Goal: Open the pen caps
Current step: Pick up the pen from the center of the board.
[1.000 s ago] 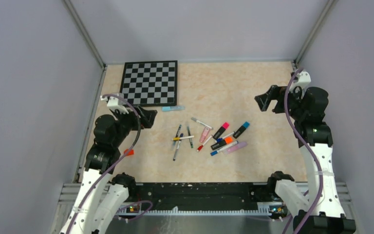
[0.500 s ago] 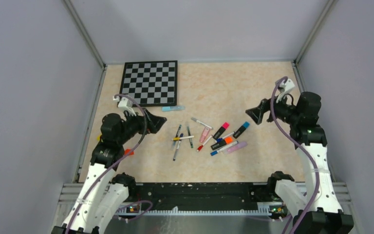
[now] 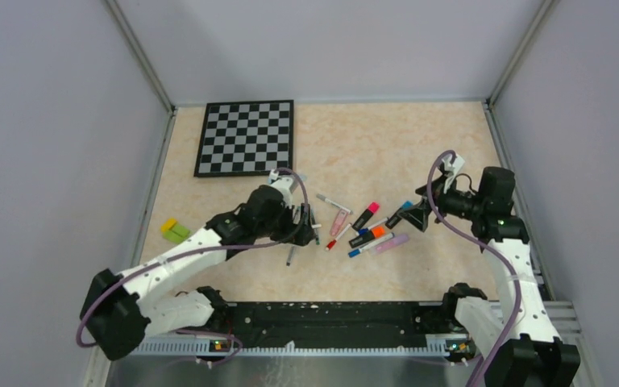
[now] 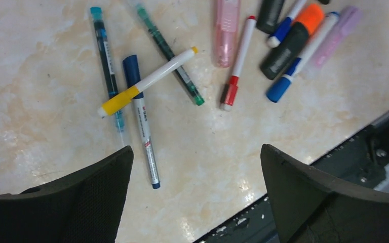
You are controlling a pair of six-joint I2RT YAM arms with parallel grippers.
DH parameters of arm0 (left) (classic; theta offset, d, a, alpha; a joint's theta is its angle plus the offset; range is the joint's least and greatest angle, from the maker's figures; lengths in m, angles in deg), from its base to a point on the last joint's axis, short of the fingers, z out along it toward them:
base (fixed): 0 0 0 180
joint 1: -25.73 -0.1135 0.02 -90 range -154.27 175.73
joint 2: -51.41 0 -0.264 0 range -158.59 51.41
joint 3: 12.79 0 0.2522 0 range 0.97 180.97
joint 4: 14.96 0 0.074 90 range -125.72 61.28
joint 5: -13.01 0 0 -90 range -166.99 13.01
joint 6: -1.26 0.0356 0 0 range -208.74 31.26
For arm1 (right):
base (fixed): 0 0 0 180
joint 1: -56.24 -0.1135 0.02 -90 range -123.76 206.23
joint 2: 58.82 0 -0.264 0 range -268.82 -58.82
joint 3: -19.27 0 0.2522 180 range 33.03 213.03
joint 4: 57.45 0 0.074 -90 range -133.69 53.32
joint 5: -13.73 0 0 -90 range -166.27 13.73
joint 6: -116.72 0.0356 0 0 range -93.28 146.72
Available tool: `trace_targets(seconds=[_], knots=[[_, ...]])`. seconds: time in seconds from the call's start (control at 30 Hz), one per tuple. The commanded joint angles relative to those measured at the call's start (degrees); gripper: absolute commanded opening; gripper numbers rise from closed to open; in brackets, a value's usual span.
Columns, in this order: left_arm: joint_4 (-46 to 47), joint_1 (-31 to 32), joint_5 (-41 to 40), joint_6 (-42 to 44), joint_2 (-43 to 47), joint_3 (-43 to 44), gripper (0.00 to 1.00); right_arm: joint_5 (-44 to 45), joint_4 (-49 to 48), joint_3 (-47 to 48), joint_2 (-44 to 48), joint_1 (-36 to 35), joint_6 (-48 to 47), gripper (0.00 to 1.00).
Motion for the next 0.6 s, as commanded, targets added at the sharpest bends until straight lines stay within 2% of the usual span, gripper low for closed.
trace_targets(seconds=[0.0, 0.13, 0.2, 0.3, 0.43, 0.57], knots=[[-2.3, 3.0, -12.2, 0.1, -8.4, 4.9, 0.96, -0.2, -3.1, -0.8, 0.4, 0.7, -3.8, 0.99], [0.1, 4.2, -10.7, 5.9, -14.4, 8.0, 0.94, -0.5, -2.3, -0.9, -0.1, 0.6, -5.3, 0.99], [0.0, 4.3, -6.9, 13.1, -16.9, 10.4, 0.92, -0.4, -1.8, -0.6, -0.6, 0.5, -6.1, 0.99], [-1.5, 4.2, -0.6, 25.4, -20.8, 14.2, 0.99, -0.4, -0.9, -0.1, -1.0, 0.6, -7.4, 0.99], [-3.1, 4.3, -2.4, 36.3, -25.3, 16.6, 0.99, 0.0, 0.0, 0.2, -0.7, 0.6, -8.3, 0.99], [-6.6, 4.2, -7.7, 38.5, -30.7, 20.6, 0.99, 0.5, 0.6, 0.3, -0.5, 0.5, -9.1, 0.99]])
